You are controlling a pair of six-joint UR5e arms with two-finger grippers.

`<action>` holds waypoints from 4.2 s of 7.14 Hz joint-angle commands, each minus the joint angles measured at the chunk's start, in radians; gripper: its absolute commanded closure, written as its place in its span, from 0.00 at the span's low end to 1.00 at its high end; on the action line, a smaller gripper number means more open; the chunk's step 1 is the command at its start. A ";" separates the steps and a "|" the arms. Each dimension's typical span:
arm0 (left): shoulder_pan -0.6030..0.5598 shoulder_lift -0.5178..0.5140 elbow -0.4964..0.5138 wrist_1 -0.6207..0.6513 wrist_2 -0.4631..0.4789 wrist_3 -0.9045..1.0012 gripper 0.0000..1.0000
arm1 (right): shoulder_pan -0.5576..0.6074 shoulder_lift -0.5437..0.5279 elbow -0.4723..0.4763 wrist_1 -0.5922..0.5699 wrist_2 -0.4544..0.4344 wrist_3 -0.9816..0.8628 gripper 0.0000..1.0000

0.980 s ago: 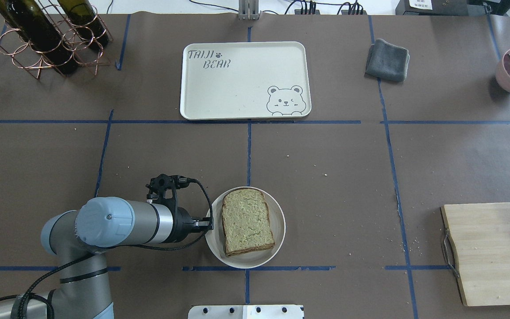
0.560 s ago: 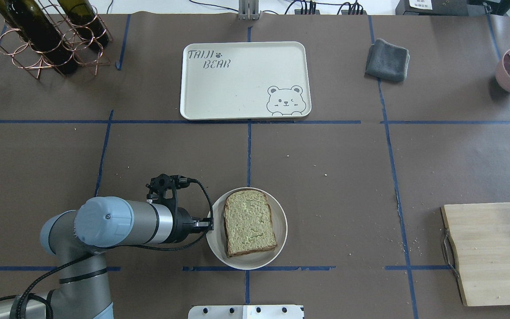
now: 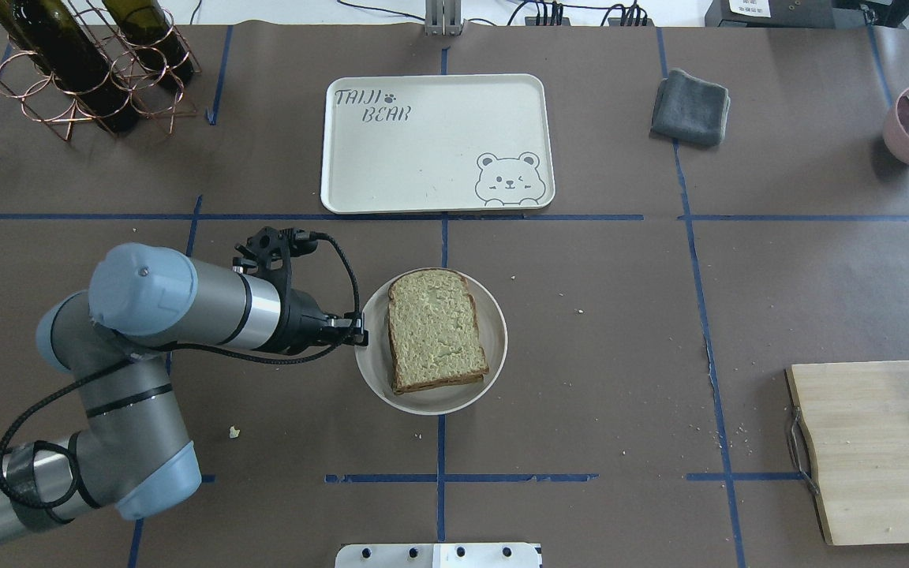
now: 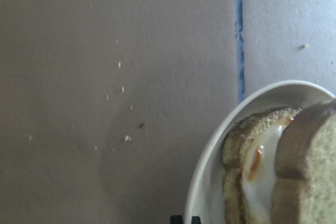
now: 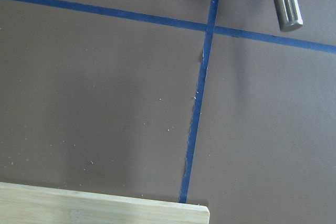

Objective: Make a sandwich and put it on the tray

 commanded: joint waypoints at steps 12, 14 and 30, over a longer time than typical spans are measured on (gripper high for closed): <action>-0.314 -0.706 1.212 -0.272 -0.156 0.280 0.90 | 0.000 0.005 0.001 0.000 -0.001 0.001 0.00; -0.308 -0.709 1.209 -0.290 -0.139 0.274 0.67 | 0.000 0.006 0.001 0.000 -0.001 0.001 0.00; -0.927 0.428 -0.091 0.800 -0.323 1.582 0.00 | -0.005 0.040 -0.060 -0.001 0.000 -0.018 0.00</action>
